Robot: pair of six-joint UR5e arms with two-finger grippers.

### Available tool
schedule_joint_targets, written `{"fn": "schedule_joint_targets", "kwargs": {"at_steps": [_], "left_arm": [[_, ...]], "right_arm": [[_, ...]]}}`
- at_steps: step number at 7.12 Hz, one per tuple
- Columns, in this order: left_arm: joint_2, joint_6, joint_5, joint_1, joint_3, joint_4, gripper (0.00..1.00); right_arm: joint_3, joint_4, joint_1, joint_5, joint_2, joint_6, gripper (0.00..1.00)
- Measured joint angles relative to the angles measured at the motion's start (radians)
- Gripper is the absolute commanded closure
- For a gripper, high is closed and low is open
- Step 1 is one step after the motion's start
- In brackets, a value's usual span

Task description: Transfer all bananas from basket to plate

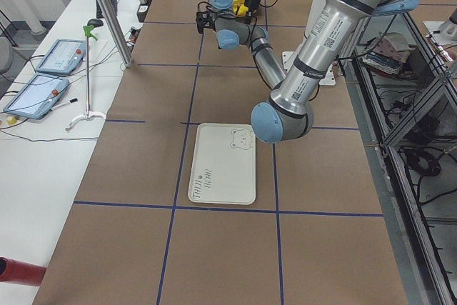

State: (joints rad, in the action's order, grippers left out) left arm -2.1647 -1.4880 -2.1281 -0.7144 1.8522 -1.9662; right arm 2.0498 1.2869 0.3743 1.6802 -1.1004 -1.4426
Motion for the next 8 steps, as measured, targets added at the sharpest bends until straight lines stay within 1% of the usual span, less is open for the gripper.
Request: {"fn": "schedule_joint_targets", "kwargs": {"at_steps": [1, 2, 3, 5, 6, 7, 8], "left_arm": [[-0.022, -0.026, 0.046, 0.03, -0.007, 0.0, 0.01], [-0.036, -0.044, 0.077, 0.052, -0.01, 0.0, 0.04], [-0.044, -0.057, 0.092, 0.065, -0.013, 0.0, 0.05], [-0.074, -0.083, 0.103, 0.084, -0.057, -0.002, 0.1], [-0.087, -0.09, 0.108, 0.092, -0.073, -0.002, 0.19], [-0.093, -0.102, 0.111, 0.097, -0.08, -0.002, 0.32], [-0.095, -0.116, 0.113, 0.101, -0.082, -0.003, 0.4]], "right_arm": [[-0.009, 0.0, -0.006, -0.01, 0.017, -0.001, 0.98], [-0.014, 0.0, -0.01, -0.018, 0.028, -0.002, 0.98], [-0.016, 0.0, -0.013, -0.024, 0.034, -0.007, 0.98], [-0.016, 0.0, -0.016, -0.028, 0.046, -0.022, 0.98], [-0.017, 0.0, -0.02, -0.034, 0.05, -0.025, 0.98], [-0.017, -0.001, -0.027, -0.047, 0.052, -0.026, 0.98], [-0.017, -0.001, -0.032, -0.056, 0.052, -0.027, 0.98]]}}
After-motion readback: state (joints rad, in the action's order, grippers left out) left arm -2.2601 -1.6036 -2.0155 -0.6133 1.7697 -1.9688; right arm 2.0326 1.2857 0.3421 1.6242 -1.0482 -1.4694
